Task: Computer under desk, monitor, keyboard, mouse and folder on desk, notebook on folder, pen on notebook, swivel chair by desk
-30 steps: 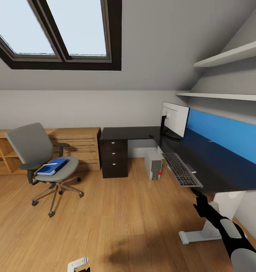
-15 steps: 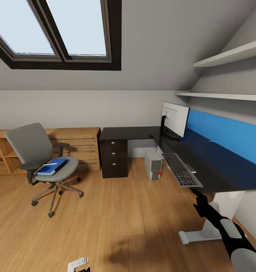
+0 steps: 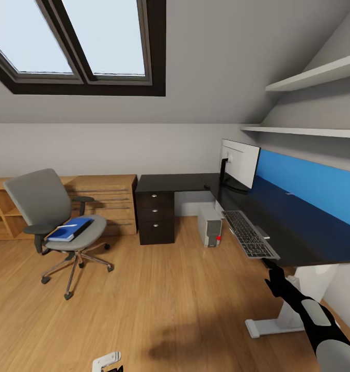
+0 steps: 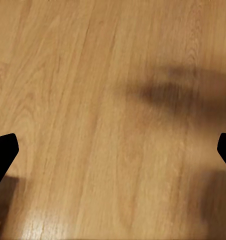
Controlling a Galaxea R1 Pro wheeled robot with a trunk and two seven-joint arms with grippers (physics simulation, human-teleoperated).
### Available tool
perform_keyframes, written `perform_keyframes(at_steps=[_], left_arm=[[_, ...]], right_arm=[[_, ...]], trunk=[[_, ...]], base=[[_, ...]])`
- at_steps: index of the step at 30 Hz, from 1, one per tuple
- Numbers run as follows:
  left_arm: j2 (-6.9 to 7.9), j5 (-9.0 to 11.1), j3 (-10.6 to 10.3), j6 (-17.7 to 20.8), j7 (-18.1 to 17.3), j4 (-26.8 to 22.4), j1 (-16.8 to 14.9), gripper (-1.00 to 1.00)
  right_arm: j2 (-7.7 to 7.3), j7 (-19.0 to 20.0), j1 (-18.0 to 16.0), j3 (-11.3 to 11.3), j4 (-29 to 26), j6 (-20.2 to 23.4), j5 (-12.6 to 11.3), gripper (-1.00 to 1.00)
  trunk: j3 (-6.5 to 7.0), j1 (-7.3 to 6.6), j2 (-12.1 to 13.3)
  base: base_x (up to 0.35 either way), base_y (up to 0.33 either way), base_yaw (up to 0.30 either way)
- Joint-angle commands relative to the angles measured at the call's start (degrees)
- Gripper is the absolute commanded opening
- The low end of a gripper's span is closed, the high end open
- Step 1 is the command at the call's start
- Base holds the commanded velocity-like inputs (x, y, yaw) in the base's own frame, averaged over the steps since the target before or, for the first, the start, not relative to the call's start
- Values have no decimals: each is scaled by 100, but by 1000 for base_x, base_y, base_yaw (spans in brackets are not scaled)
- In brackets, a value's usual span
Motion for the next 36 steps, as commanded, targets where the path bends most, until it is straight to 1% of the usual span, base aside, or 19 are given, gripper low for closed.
perform_keyframes(at_steps=[1,14,24,36], left_arm=[[-4,6,28,-16,1,3,-4,100],[-4,6,26,-16,1,3,-4,100],[-4,6,28,-52,1,4,-4,100],[-4,6,33,-64,1,10,-4,100]], right_arm=[[2,9,-6,-29,2,46,-21,100],[-1,6,-6,-29,3,46,-21,100],[-1,-6,-6,-29,3,46,-22,100],[-1,-7,-6,-31,3,45,-22,100]], trunk=[[-6,0,-3],[-6,0,-3],[-6,0,-3],[-6,0,-3]], base=[[23,0,0],[13,0,0],[181,0,0],[25,0,0]])
